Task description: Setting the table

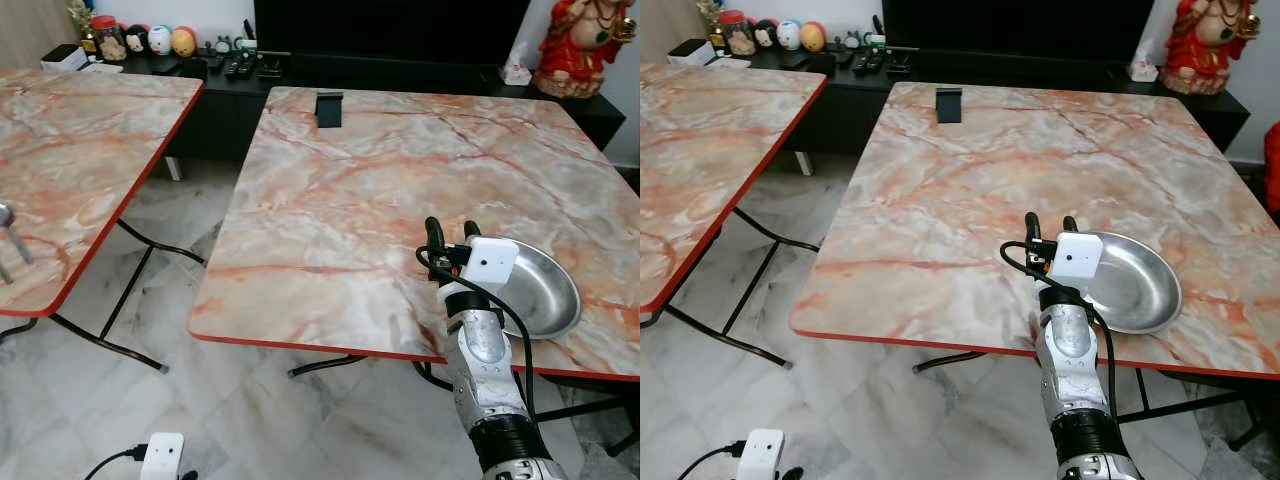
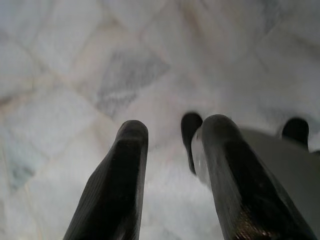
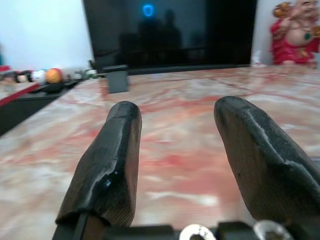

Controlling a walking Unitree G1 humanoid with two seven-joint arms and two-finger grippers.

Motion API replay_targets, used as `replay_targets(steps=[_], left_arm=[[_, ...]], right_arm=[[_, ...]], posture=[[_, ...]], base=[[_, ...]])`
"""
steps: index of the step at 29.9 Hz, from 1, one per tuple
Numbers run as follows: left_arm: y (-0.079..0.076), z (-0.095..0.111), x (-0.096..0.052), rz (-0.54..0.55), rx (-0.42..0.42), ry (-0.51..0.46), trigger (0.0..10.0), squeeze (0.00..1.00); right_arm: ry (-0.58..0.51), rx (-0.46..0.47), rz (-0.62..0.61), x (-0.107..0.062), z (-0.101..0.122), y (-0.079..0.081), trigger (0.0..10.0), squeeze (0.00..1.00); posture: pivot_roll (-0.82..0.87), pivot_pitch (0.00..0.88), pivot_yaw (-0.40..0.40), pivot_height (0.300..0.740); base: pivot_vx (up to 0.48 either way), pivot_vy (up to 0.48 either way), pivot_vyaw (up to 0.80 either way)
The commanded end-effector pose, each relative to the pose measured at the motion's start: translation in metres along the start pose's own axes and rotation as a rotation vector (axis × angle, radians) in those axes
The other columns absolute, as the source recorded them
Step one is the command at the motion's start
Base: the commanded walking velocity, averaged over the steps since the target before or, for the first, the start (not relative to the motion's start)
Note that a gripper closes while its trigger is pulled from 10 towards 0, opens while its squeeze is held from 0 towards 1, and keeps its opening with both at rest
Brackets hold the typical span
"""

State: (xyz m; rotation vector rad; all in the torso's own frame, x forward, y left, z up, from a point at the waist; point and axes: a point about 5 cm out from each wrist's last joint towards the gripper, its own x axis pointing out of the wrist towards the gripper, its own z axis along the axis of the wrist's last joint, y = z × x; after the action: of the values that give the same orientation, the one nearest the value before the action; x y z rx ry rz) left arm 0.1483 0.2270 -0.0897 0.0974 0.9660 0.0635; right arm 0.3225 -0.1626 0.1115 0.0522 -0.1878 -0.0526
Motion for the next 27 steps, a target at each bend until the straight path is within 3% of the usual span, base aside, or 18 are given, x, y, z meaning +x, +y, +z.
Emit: replay_targets(steps=[1, 17, 27], left_arm=[[0.004, -0.007, -0.002, 0.008, 0.011, 0.028, 10.0, 0.0], [0.001, 0.008, 0.003, 0.01, 0.007, 0.004, 10.0, 0.0], [0.018, 0.009, 0.001, 0.037, -0.012, 0.004, 10.0, 0.0]], right_arm=[[0.003, 0.013, 0.005, 0.001, -0.001, 0.006, 10.0, 0.0], [0.007, 0.013, 0.003, 0.002, -0.001, 0.007, 10.0, 0.0], [0.002, 0.004, 0.014, 0.007, 0.001, 0.009, 10.0, 0.0]], posture=[[-0.03, 0.0, -0.039, 0.74], [-0.04, 0.0, -0.034, 0.74], [-0.03, 0.0, -0.035, 0.74]], base=[[0.0, 0.345, 0.0], [0.0, 0.347, 0.0], [0.0, 0.351, 0.0]])
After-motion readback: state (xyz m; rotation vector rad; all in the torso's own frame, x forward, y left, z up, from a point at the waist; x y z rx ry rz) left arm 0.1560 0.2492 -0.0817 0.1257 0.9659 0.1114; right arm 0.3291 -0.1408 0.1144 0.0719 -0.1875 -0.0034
